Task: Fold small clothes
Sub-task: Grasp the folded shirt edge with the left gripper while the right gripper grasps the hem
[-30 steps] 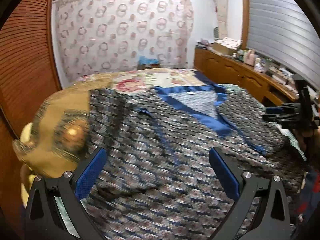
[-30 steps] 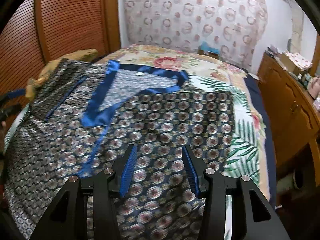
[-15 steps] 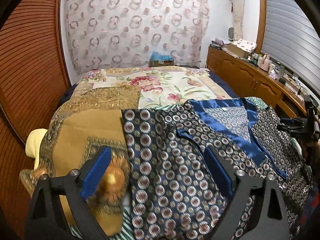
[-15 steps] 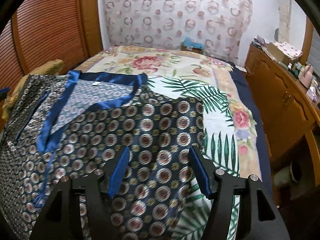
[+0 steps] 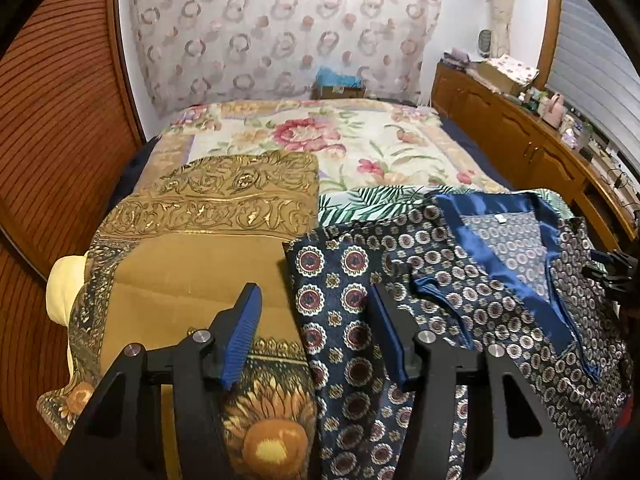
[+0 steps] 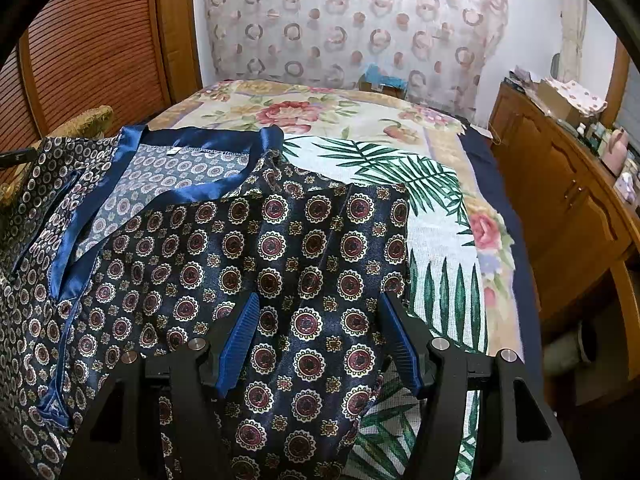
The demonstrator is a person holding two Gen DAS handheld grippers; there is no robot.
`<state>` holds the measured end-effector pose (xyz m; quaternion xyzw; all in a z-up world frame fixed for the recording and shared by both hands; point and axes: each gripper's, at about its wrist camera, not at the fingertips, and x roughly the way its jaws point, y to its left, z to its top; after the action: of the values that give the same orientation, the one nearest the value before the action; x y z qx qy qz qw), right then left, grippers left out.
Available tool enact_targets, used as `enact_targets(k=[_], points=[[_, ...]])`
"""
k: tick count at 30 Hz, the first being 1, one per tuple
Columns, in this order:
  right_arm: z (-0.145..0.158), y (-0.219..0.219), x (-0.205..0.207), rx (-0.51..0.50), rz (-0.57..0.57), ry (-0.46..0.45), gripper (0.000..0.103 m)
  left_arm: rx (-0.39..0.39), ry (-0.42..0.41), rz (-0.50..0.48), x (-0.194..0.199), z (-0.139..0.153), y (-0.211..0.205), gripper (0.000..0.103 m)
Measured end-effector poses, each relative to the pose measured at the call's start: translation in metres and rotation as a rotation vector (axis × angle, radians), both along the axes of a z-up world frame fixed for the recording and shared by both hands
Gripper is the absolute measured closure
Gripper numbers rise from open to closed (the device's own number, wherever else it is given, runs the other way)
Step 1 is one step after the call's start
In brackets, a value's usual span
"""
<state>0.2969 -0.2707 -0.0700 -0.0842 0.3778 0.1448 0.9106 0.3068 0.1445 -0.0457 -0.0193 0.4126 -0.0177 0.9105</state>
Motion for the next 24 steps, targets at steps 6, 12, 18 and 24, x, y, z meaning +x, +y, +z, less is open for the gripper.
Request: enact_targets(k=[6, 12, 18, 24], points=[[0.0, -0.002, 0.0, 0.0, -0.001, -0.001, 0.038, 0.016, -0.007, -0.036, 0.004, 0.001, -0.011, 0.069], [-0.001, -0.001, 0.0, -0.003, -0.001, -0.002, 0.038, 0.062, 0.024, -0.025, 0.015, -0.003, -0.013, 0.071], [-0.001, -0.001, 0.0, -0.006, -0.001, -0.003, 0.038, 0.071, -0.006, -0.071, 0.009, 0.002, -0.021, 0.094], [-0.001, -0.001, 0.001, -0.006, -0.001, -0.003, 0.037, 0.1, -0.047, -0.111, -0.002, 0.014, -0.037, 0.099]])
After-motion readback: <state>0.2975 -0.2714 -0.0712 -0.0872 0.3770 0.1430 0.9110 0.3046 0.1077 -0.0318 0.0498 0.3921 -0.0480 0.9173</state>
